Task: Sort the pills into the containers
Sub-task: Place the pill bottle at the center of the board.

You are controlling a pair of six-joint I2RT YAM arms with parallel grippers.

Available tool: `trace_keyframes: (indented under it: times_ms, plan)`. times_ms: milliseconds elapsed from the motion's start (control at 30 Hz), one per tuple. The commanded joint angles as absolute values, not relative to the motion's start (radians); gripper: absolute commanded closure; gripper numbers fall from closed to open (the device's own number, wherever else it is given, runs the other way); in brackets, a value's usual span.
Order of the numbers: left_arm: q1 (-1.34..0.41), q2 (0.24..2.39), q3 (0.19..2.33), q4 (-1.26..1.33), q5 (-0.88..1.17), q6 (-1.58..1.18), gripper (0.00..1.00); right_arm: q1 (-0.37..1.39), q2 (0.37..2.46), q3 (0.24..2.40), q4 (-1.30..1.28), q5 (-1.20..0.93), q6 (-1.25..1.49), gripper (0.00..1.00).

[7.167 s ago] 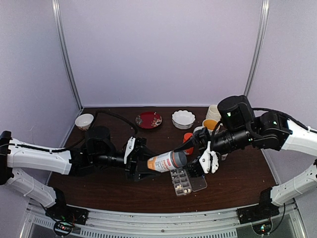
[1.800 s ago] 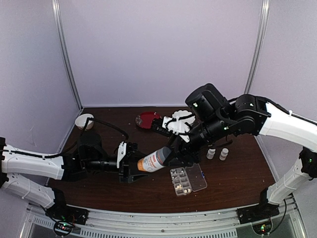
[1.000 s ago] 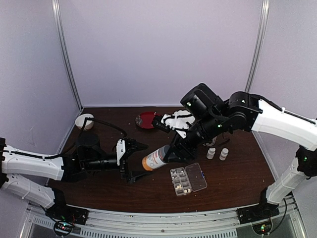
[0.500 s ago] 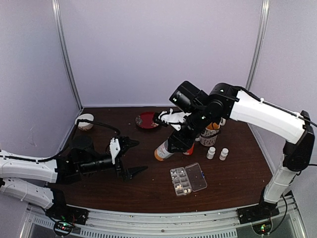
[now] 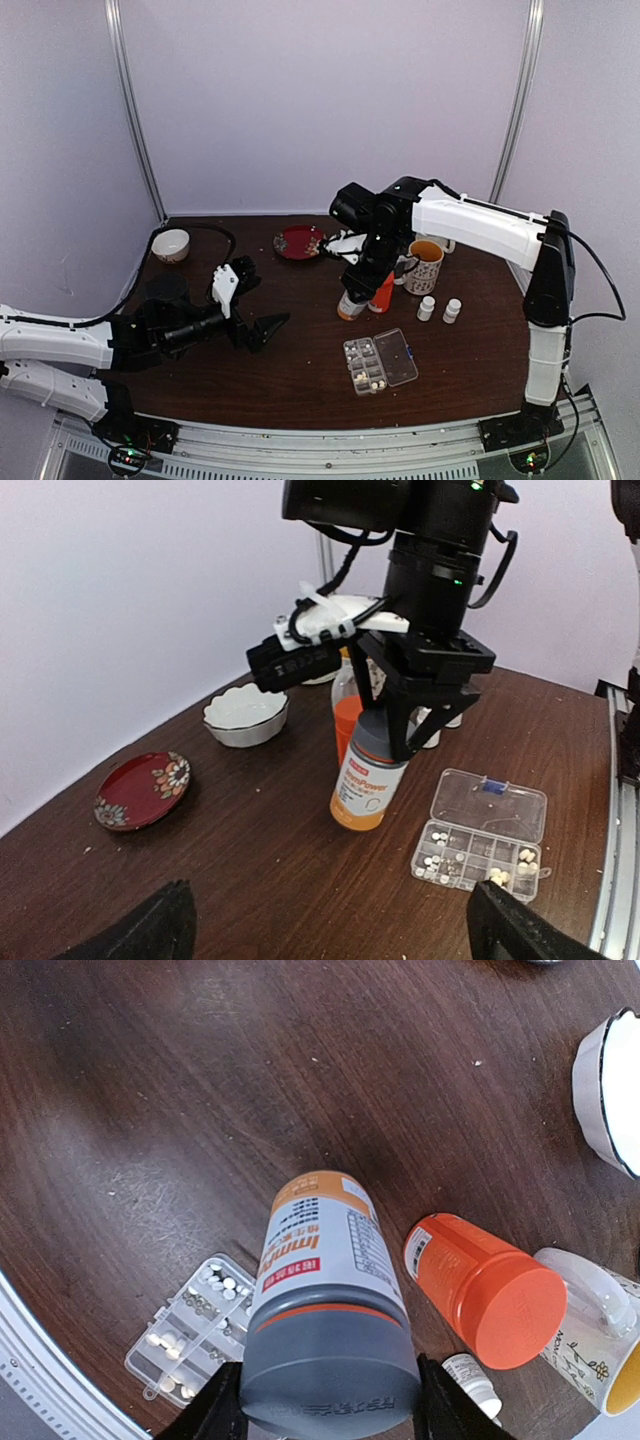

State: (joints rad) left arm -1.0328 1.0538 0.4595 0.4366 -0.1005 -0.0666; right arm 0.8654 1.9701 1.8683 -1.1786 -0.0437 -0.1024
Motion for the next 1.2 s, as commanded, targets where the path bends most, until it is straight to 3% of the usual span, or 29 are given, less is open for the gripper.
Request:
trace_keyframes:
  times_ms: [0,233,400,600,667,733,767,933,1033,1167]
  plan:
    - [-1.025,1.021,0.482,0.376,-0.246,-0.185,0.03,0.849,2.018,1.955,-1.238,-0.005,-0.133,0.94]
    - [-1.022,1.037,0.496,0.328,-0.244,-0.255,0.02,0.843,2.107,2.024,-1.287,0.034,-0.151,0.87]
    - [-1.022,1.074,0.522,0.279,-0.206,-0.292,0.02,0.841,2.148,2.068,-1.286,0.024,-0.166,0.58]
    - [-1.023,1.094,0.524,0.248,-0.189,-0.328,0.03,0.839,2.178,2.113,-1.275,0.021,-0.185,0.43]
    - [-1.022,1.097,0.523,0.247,-0.182,-0.340,0.03,0.839,2.190,2.124,-1.281,0.030,-0.191,0.32]
    - [-1.022,1.102,0.520,0.245,-0.204,-0.371,0.02,0.839,2.191,2.131,-1.272,0.039,-0.193,0.14]
    - [-1.022,1.104,0.521,0.239,-0.218,-0.388,0.03,0.839,2.189,2.134,-1.267,0.039,-0.193,0.10]
    - [-1.023,1.115,0.534,0.226,-0.214,-0.409,0.02,0.839,2.164,2.184,-1.250,0.019,-0.192,0.09]
    - [-1.023,1.135,0.548,0.221,-0.185,-0.429,0.02,0.839,2.111,2.170,-1.216,-0.020,-0.177,0.12]
    - [-1.022,1.185,0.600,0.168,-0.134,-0.493,0.10,0.838,1.969,2.021,-1.098,-0.059,-0.124,0.22]
